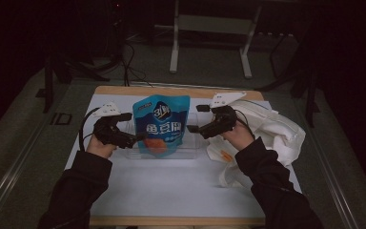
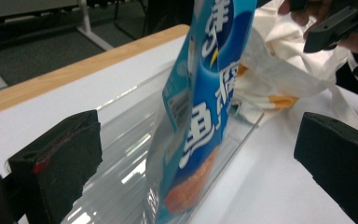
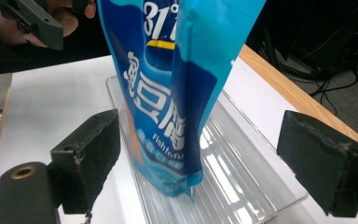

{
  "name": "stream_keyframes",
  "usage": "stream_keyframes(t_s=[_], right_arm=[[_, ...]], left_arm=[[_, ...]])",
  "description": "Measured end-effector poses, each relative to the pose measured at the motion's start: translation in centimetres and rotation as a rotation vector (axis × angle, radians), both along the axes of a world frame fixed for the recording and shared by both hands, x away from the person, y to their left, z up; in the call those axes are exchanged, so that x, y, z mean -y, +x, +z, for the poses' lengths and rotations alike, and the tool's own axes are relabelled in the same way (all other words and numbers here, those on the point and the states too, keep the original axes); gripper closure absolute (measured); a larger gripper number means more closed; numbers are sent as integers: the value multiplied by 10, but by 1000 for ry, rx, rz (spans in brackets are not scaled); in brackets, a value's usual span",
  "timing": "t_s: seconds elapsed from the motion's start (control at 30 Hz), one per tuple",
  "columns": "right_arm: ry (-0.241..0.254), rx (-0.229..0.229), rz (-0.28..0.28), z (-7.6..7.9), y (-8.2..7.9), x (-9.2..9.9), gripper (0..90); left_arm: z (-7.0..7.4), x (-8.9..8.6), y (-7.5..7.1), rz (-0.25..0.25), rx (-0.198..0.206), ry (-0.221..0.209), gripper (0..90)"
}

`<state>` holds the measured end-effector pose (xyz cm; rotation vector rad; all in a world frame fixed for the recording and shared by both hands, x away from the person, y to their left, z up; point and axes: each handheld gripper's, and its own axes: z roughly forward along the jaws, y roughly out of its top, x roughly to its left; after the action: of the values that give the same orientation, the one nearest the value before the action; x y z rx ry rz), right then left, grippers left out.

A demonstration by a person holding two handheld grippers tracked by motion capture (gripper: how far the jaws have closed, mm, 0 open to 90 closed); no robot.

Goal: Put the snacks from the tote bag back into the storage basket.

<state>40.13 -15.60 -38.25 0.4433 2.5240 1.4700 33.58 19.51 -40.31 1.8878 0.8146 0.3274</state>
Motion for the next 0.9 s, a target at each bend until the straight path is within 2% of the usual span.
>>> stream_keyframes(t_s=[0.07,0.1,0.17,0.27,0.37,0.53,0.67,0.83,0.9], right_arm=[[1,4,-1,0,-2,3,133],[9,3,-3,-1,-4,6,133],[13,4,-5,-1,-7,10,133],[16,4,-6,-1,-10,13,133],[11,10,0,-2,-16,19,133],[13,23,8,-4,-27,28,133],[20,27,20,-7,-40,38,133],[25,38,27,-10,-51,46,134],[22,39,31,-13,-55,49,134]], left_arm=[[-1,0,-4,2,3,13,11],[-2,-1,-8,12,-1,-1,11],[-3,-1,-11,15,-2,-1,11],[-5,2,-19,28,7,38,11],[-8,4,-27,28,9,47,12],[-14,6,-40,14,12,32,11],[-18,12,-52,-5,28,51,12],[-22,21,-68,-51,30,48,11],[-24,26,-76,-72,44,57,12]])
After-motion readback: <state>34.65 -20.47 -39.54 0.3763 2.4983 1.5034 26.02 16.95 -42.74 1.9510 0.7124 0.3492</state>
